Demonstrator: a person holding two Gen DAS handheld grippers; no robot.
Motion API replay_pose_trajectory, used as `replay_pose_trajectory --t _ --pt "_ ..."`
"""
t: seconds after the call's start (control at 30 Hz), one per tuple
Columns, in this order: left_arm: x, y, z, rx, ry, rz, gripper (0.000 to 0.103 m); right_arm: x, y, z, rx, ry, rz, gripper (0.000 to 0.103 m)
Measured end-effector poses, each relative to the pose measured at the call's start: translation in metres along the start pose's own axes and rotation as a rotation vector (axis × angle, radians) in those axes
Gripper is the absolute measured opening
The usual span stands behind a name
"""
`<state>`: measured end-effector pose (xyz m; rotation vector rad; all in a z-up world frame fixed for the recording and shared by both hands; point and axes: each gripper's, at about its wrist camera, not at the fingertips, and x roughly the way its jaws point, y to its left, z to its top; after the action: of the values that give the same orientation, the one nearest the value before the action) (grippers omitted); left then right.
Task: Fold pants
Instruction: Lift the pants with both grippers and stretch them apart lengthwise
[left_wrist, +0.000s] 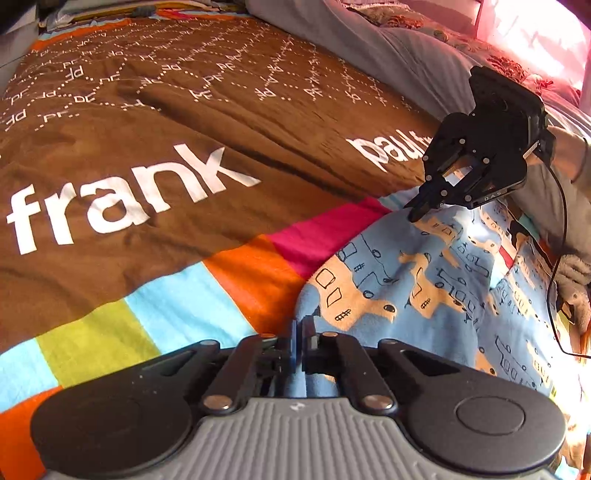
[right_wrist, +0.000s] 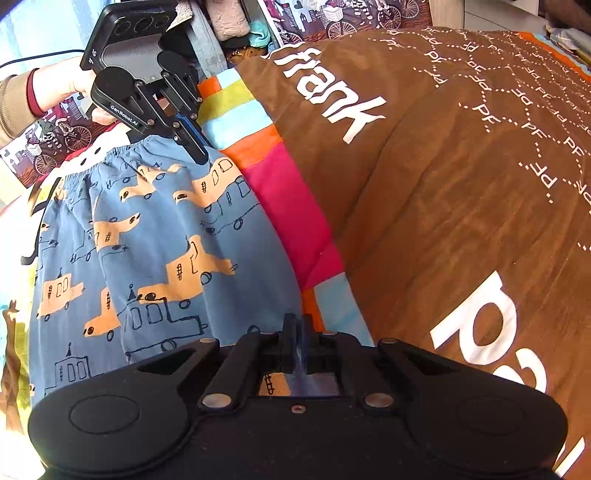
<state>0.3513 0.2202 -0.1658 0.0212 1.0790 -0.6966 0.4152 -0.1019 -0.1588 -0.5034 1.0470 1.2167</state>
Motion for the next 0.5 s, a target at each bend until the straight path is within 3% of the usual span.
replay_pose_trajectory --t 0.2,0.27,0.33,0.4,0.47,0.5 --pt "-0.012 0.008 0.008 -0.019 -0.067 0.08 0.001 -0.009 -0.009 0.008 0.023 -0.064 -0.063 0.0" --pt "-0.001 0.009 0.008 -0.038 -0.032 0.096 0.001 -0.006 -0.01 0.01 0.022 -0.066 -0.099 0.0" --pt "0.014 0.001 0.006 -0.005 0.011 0.165 0.003 0.005 -0.01 0.01 0.038 -0.038 -0.122 0.002" --pt "0.017 -0.009 0.003 0.022 0.008 0.201 0.005 0.011 -0.008 0.008 0.048 -0.037 -0.155 0.007" --pt "0.008 -0.014 0.002 0.031 -0.007 0.216 0.03 0.0 -0.008 0.004 0.064 -0.075 -0.165 0.024" --pt "0.002 -0.018 0.002 0.037 -0.022 0.226 0.059 -0.011 -0.01 -0.001 0.065 -0.095 -0.164 0.035"
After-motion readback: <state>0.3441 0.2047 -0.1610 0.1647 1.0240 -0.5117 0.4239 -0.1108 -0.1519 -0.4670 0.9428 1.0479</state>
